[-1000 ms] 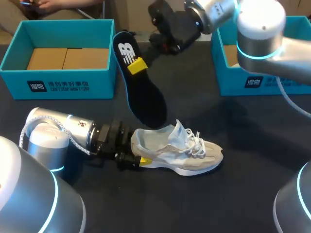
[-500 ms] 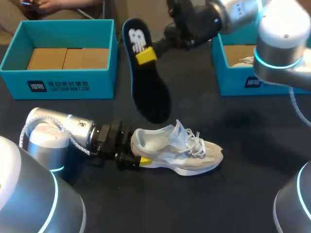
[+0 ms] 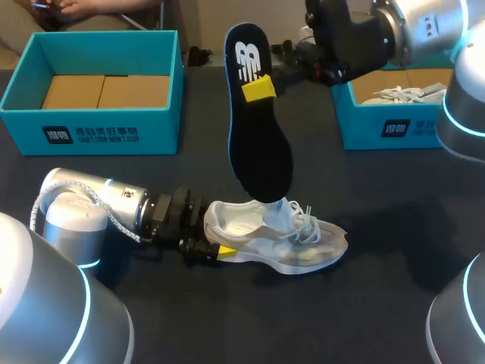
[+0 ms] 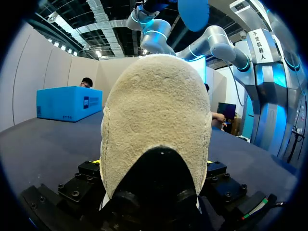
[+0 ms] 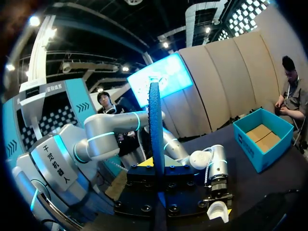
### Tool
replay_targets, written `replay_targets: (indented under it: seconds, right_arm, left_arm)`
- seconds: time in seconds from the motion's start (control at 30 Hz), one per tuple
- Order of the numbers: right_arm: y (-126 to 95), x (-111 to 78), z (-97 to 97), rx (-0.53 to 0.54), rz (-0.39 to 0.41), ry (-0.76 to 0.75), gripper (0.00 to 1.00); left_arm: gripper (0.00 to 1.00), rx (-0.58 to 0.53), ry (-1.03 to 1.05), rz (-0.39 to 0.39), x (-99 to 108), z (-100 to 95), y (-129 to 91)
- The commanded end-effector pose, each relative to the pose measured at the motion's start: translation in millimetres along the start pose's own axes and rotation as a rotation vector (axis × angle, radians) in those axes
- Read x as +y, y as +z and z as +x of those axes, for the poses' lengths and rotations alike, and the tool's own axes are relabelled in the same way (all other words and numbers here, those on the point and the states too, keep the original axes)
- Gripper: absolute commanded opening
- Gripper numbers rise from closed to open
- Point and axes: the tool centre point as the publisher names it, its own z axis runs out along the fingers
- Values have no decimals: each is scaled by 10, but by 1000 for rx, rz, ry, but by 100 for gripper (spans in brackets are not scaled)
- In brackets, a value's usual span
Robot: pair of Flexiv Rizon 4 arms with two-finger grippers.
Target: Take the shoe out of the shoebox, open the shoe tongue, remove and reinsert the insole, then place the shoe into the shoebox
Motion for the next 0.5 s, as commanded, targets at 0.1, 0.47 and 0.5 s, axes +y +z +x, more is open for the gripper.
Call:
replay_targets:
  seconds: [0.1, 0.47, 0.5]
  right_arm:
    - [-108, -10, 245, -58, 61, 57, 0]
    - [-247, -90, 564, -100, 46, 77, 0]
    - [-247, -90, 564, -100, 46, 77, 0]
  left_arm:
    - [0, -1, -1, -2, -2, 0, 5]
    - [0, -1, -1, -2, -2, 0, 5]
    - [0, -1, -1, -2, -2, 0, 5]
